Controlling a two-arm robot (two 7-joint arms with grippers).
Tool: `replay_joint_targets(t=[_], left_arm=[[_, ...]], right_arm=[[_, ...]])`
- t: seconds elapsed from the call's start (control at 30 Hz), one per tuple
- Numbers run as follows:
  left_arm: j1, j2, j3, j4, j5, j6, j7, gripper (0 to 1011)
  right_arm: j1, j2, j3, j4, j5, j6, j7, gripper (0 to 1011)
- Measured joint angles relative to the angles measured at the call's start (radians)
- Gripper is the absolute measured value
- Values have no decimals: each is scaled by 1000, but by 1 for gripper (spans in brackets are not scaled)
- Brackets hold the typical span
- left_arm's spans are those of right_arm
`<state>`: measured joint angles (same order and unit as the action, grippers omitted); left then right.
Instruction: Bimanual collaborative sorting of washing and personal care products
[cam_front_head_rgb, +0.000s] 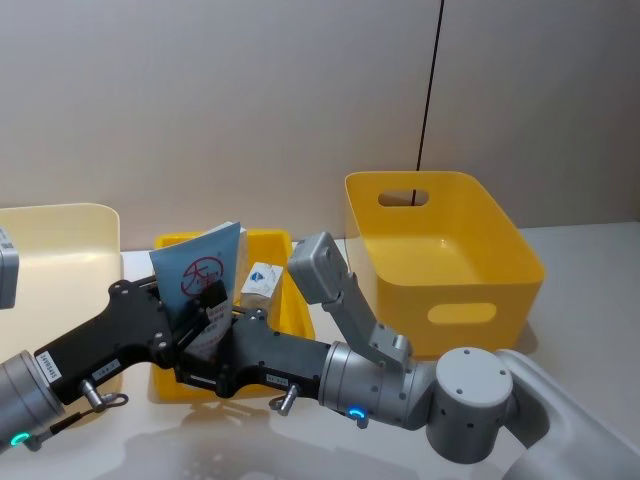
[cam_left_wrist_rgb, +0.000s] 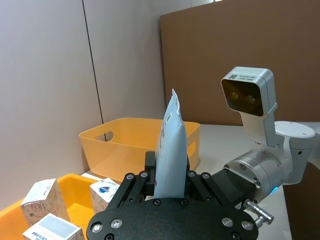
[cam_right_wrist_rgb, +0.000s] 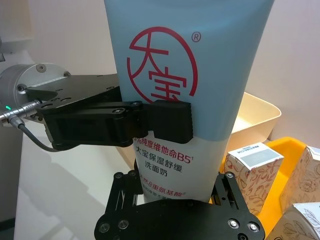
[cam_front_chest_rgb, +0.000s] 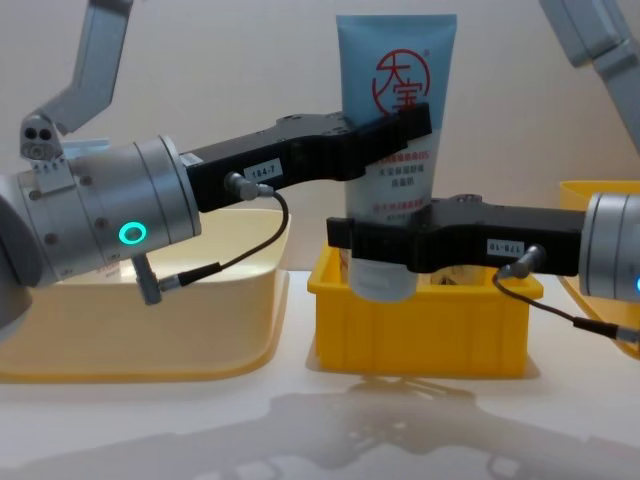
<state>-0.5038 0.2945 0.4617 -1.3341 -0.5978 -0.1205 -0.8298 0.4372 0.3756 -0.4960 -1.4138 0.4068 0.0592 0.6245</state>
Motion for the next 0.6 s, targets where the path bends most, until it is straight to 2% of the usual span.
replay_joint_targets(t=[0.13,0.2,0.23,0.33,0.4,0.5,0.53,0.6], left_arm=[[0,-1,0,0,0,0,0,267],[0,-1,0,0,0,0,-1,340],[0,-1,0,0,0,0,-1,340],[0,-1,1,0,0,0,-1,433],[0,-1,1,0,0,0,-1,536],[0,-1,1,0,0,0,-1,595],[0,-1,0,0,0,0,-1,657],[0,-1,0,0,0,0,-1,696]], right_arm=[[2,-2,-2,2,-1,-1,1,604],[3,-2,-3,4,-1,-1,2,594],[3,-3,-3,4,-1,-1,2,591],[4,-3,-4,5,-1,-2,2,570],[5,-3,-4,6,-1,-2,3,556],[5,-4,-5,6,-1,-3,3,544],[6,-4,-5,7,-1,-3,3,538],[6,-4,-5,7,-1,-3,3,531]])
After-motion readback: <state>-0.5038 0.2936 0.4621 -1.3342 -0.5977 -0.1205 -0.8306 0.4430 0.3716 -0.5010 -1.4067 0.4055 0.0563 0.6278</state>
